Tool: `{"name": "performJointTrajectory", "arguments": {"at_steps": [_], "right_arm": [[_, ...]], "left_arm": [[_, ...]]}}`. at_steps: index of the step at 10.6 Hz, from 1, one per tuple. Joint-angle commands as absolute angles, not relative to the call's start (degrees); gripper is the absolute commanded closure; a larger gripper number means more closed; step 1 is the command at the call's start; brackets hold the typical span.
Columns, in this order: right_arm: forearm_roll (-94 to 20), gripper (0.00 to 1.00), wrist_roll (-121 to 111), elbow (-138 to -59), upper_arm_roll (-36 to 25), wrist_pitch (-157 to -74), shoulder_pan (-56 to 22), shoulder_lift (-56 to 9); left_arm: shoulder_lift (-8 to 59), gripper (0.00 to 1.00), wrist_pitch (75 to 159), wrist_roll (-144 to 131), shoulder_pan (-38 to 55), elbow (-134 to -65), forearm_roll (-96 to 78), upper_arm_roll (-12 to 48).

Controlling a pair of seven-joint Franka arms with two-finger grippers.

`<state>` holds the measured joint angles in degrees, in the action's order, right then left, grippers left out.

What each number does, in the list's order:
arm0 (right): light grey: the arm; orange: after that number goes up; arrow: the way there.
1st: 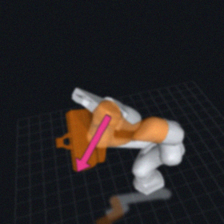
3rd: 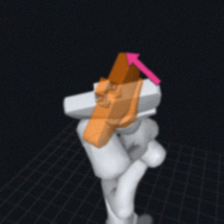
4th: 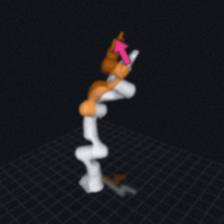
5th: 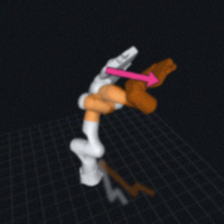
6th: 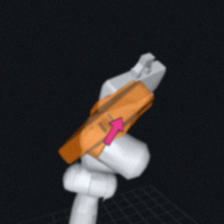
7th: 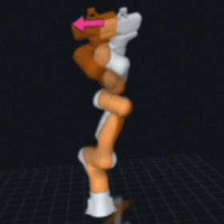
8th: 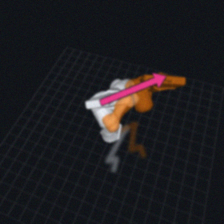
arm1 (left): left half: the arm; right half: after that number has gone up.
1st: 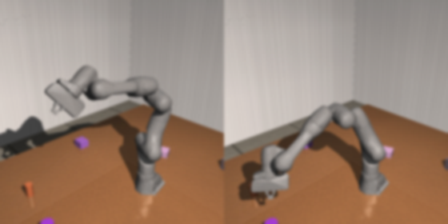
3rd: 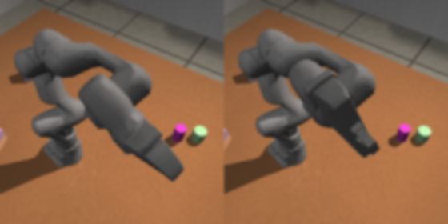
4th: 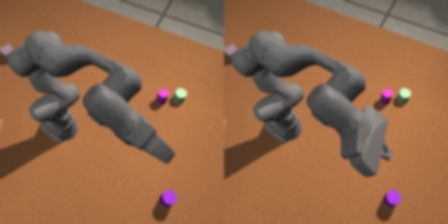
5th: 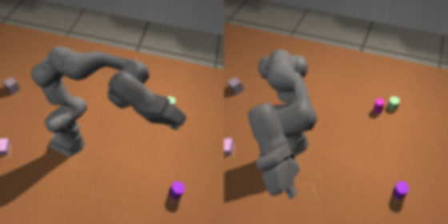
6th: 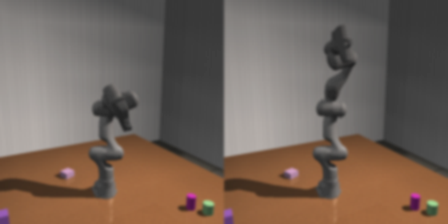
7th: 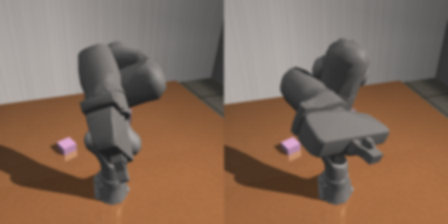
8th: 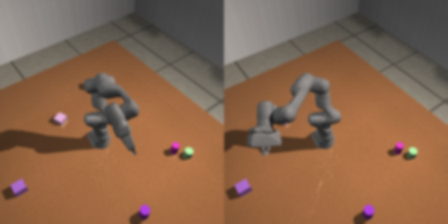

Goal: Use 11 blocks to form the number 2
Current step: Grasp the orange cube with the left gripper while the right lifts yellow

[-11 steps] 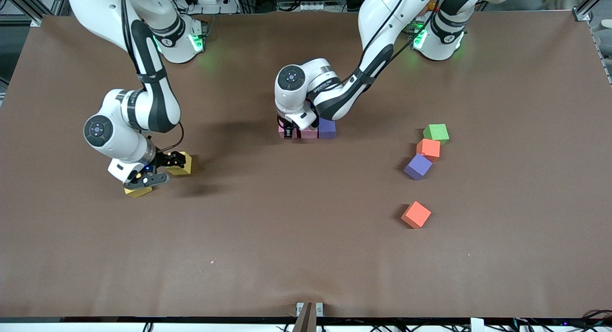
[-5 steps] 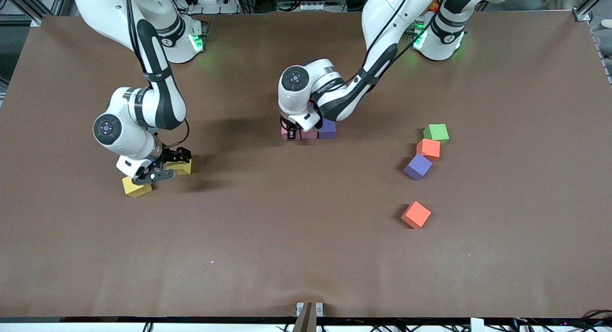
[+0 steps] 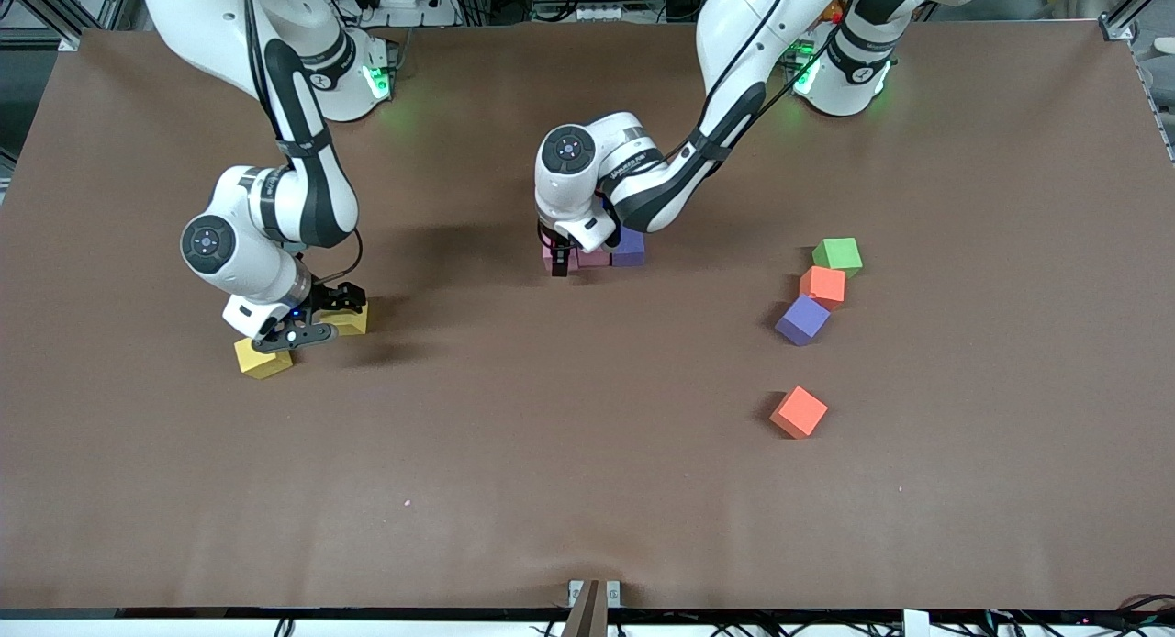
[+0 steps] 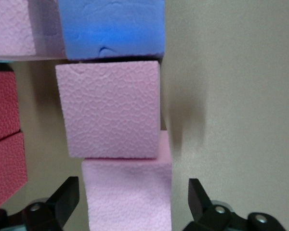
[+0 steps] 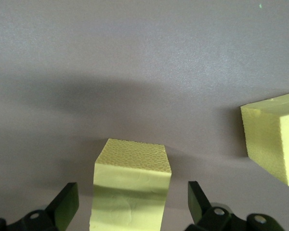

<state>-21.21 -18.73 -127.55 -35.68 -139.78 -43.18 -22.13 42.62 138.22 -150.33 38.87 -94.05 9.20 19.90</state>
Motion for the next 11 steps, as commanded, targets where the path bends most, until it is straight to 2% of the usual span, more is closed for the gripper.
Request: {"name": "performJointTrajectory", "arguments": {"at_steps": [1, 6, 7, 8, 9, 10, 11], "right_arm": [[-23.8, 0.0, -18.54, -129.02, -35.77, -141.33, -43.51, -22.14], [-27.95, 0.0, -18.54, -128.76, -35.77, -141.33, -43.68, -24.52], [-28.56, 0.06, -18.54, -128.67, -35.77, -141.33, -43.51, -24.52], [-28.91, 0.43, -18.54, -128.67, -35.77, -141.24, -43.51, -24.52], [-29.0, 0.66, -18.54, -128.5, -35.77, -141.24, -43.33, -24.52], [-29.0, 0.72, -18.63, -128.41, -35.77, -141.24, -43.33, -24.52], [-29.0, 0.73, -19.07, -128.06, -35.77, -141.15, -43.33, -24.52]], "left_arm": [[38.68, 0.0, 138.52, -152.31, 38.94, -96.15, 10.37, 20.12], [31.47, 0.0, 136.41, -149.78, 35.17, -95.8, 10.45, 20.13], [31.29, 0.0, 136.06, -145.5, 32.98, -95.71, 10.46, 19.87], [31.12, 0.0, 134.92, -141.37, 29.91, -94.67, 10.46, 19.86], [31.2, 0.0, 133.43, -136.28, 26.32, -93.18, 10.46, 19.78], [31.46, 0.0, 131.94, -130.58, 22.89, -92.03, 10.46, 19.78], [31.46, 0.0, 129.31, -124.34, 19.81, -91.5, 10.46, 19.78]]}}
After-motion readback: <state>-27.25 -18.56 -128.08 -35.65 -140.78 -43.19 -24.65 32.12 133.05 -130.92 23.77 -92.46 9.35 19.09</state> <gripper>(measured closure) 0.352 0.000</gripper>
